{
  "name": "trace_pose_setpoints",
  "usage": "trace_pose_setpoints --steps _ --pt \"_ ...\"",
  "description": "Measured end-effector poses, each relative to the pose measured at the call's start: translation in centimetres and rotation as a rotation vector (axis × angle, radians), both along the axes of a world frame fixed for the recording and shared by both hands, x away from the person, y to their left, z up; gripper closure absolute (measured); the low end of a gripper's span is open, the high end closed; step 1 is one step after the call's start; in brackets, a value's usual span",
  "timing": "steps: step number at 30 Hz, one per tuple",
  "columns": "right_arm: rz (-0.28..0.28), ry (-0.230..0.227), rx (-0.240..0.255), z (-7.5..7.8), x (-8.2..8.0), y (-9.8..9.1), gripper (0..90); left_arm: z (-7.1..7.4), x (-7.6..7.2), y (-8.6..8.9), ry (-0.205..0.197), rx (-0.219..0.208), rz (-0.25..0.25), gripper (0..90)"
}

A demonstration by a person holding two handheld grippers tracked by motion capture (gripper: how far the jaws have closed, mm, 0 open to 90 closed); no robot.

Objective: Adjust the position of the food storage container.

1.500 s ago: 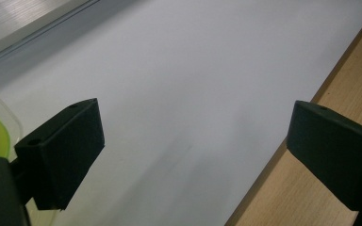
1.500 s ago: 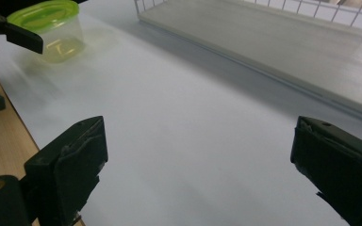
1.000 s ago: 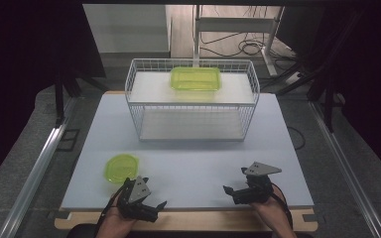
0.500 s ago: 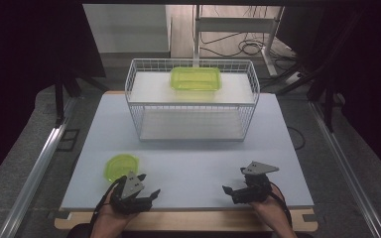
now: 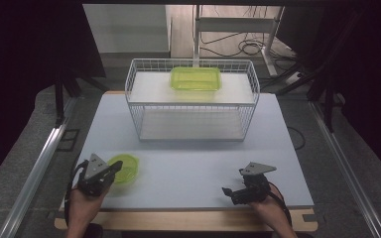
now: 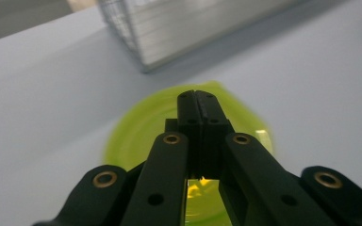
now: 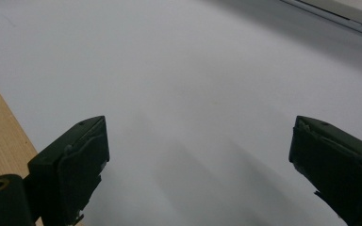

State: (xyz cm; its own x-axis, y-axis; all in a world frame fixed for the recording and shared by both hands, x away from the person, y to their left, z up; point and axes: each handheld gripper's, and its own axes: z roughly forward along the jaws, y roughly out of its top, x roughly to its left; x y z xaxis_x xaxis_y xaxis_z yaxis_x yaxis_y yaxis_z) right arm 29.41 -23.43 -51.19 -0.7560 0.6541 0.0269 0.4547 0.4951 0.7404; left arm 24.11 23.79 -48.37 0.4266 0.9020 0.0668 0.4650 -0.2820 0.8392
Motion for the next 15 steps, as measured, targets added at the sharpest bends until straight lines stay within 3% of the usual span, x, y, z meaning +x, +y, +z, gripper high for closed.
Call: trace_pose_setpoints --steps 3,7,11,15 --pt "0.002 0.004 -0.006 -0.1 0.0 0.0 6.0 -0.3 0.6 1.8 -0.004 -0.002 0.071 90.0" --pt "0.001 0.005 -0.009 -0.1 0.0 0.0 6.2 -1.3 0.8 3.9 0.019 -0.003 0.151 90.0" --pt "0.002 0.01 -0.018 -0.2 0.0 0.0 6.5 -2.2 1.2 4.4 0.057 0.004 0.182 90.0" --pt "0.013 0.015 -0.026 -0.2 -0.1 0.1 6.6 -2.8 1.6 4.0 0.083 0.022 0.176 90.0"
